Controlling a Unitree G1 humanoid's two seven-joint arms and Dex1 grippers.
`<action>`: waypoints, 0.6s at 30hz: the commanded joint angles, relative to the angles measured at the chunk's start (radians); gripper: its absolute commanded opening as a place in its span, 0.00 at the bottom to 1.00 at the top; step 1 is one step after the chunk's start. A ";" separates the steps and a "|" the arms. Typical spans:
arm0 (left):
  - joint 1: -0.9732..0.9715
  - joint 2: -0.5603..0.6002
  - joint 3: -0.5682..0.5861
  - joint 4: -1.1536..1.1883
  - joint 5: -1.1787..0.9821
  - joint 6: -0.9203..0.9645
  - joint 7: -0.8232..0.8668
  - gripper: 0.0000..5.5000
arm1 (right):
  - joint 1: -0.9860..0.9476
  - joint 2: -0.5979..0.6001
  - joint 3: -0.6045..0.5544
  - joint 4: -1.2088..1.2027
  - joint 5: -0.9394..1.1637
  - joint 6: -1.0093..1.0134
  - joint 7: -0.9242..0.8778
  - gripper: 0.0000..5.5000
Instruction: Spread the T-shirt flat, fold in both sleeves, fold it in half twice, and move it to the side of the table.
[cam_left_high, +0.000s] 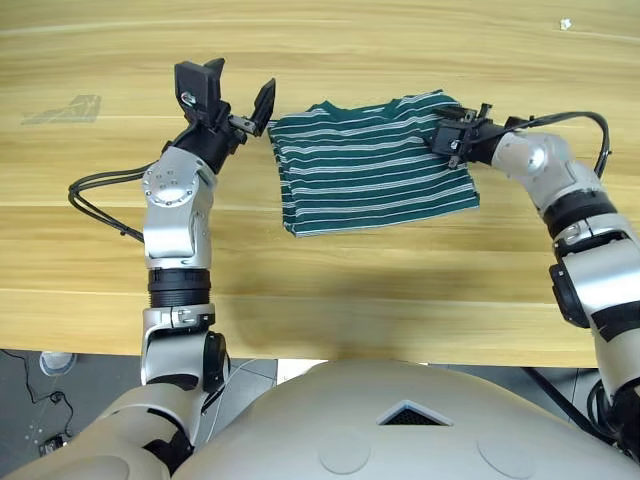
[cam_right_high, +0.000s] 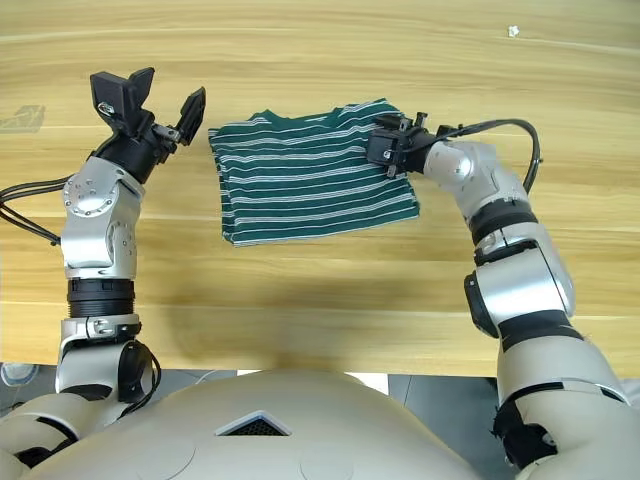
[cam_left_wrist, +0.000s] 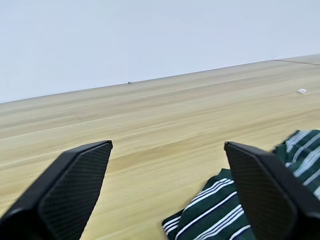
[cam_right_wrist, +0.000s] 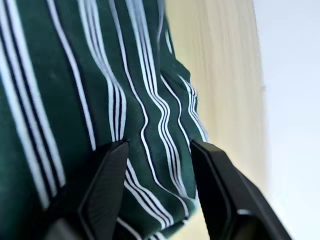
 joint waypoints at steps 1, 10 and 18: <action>0.025 0.001 -0.026 -0.024 0.017 0.012 -0.004 0.76 | 0.006 -0.024 0.145 0.105 -0.185 0.113 -0.112 0.41; 0.073 -0.002 -0.058 -0.095 0.023 0.025 0.000 0.76 | 0.326 -0.243 0.113 -0.405 0.286 -0.090 0.459 0.41; 0.093 0.002 -0.067 -0.177 0.016 0.045 0.003 0.76 | 0.542 -0.418 0.137 -1.073 0.458 0.108 0.655 0.41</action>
